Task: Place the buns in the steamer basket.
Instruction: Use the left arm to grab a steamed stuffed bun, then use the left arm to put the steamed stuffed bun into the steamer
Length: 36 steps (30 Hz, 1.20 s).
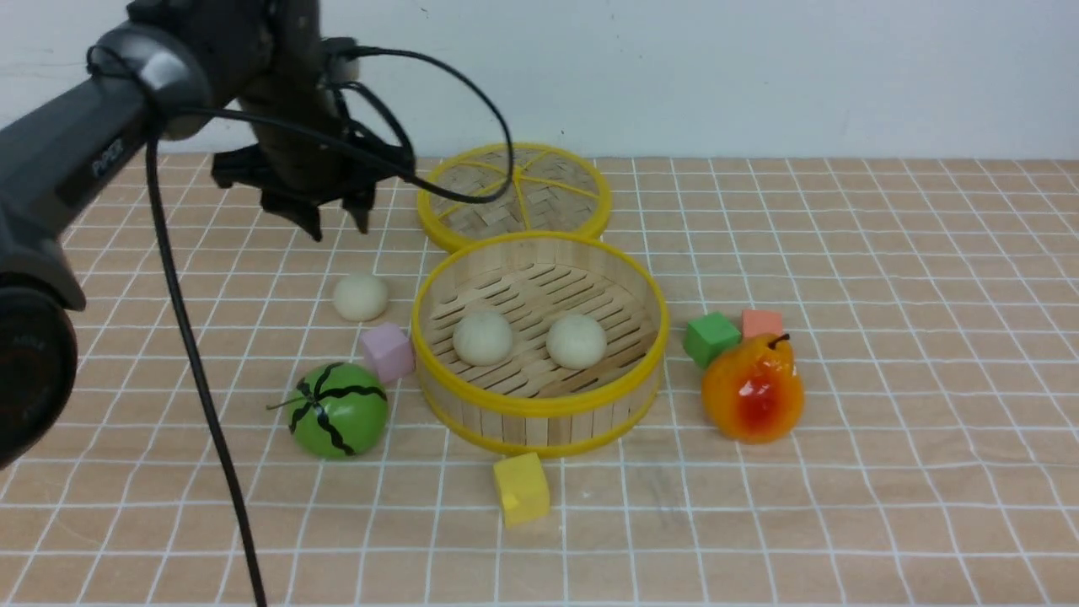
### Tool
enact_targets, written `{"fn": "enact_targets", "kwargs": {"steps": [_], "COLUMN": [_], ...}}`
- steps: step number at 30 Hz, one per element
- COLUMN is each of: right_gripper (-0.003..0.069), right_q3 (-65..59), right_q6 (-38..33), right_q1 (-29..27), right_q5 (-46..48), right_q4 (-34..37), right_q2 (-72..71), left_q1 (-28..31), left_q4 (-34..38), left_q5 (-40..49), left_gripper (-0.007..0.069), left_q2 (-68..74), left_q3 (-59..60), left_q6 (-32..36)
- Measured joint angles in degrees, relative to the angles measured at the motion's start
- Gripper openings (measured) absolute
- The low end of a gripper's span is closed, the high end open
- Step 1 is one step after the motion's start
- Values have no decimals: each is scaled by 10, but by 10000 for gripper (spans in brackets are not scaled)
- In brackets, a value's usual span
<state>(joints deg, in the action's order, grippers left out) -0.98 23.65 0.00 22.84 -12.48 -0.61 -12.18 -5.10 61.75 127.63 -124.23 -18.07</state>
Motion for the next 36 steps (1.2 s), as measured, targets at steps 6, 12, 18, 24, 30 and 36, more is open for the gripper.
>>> {"fn": "enact_targets", "kwargs": {"steps": [6,12,18,24,30,36], "right_gripper": [241,241,241,241,241,241], "right_q3": [0,0,0,0,0,0], "right_q6": [0,0,0,0,0,0], "right_q1": [0,0,0,0,0,0], "right_q5": [-1,-1,-1,-1,0,0], "right_q4": [0,0,0,0,0,0], "right_q2": [0,0,0,0,0,0], "left_q1": [8,8,8,8,8,-4], "left_q4": [9,13,12,12,12,32], "left_q5": [-55,-82,-90,-92,-72,-44], "left_gripper": [273,269,263,168,-10,-10], "left_q2": [41,82,106,106,92,31], "left_q3": [0,0,0,0,0,1], "left_q6": [2,2,2,2,2,12]}}
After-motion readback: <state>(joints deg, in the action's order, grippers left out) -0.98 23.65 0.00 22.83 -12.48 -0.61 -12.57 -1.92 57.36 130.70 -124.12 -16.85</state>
